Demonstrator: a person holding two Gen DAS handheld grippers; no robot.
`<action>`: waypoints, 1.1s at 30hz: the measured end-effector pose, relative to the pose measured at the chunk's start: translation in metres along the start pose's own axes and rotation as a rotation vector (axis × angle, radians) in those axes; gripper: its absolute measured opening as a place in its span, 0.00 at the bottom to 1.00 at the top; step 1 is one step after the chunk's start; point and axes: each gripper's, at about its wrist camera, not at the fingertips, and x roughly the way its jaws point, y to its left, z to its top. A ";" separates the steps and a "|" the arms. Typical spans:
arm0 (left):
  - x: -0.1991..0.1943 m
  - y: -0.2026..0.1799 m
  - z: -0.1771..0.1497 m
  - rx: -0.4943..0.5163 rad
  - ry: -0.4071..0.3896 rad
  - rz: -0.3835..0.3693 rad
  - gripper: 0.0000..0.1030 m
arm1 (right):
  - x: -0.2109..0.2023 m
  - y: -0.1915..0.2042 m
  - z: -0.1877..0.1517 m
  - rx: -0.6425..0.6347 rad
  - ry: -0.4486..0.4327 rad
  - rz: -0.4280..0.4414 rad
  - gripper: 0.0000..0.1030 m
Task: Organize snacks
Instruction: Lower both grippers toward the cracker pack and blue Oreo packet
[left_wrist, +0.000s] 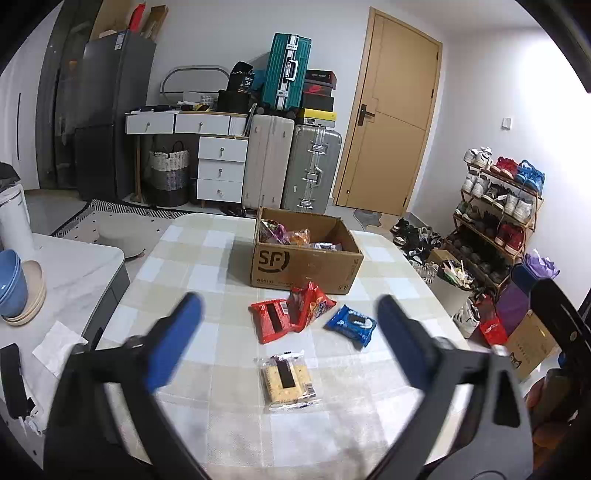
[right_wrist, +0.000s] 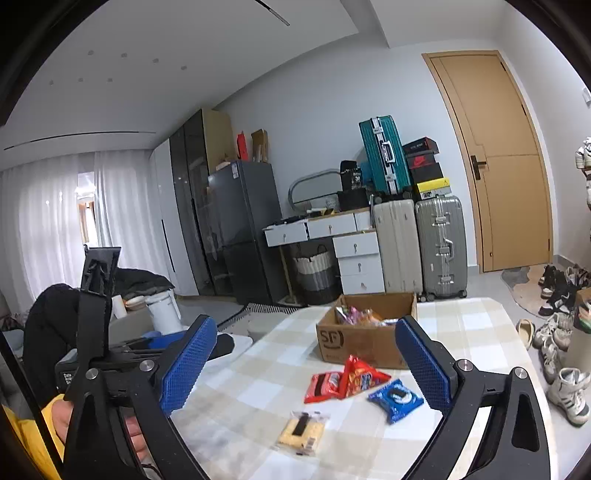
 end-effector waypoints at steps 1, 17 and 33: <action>0.001 0.001 -0.004 0.001 -0.007 0.008 0.99 | 0.002 -0.001 -0.003 0.002 0.006 -0.006 0.96; 0.089 0.016 -0.064 0.011 0.178 0.068 0.99 | 0.046 -0.041 -0.062 0.071 0.146 -0.084 0.96; 0.182 0.004 -0.098 0.052 0.402 0.038 0.99 | 0.079 -0.075 -0.091 0.125 0.227 -0.111 0.96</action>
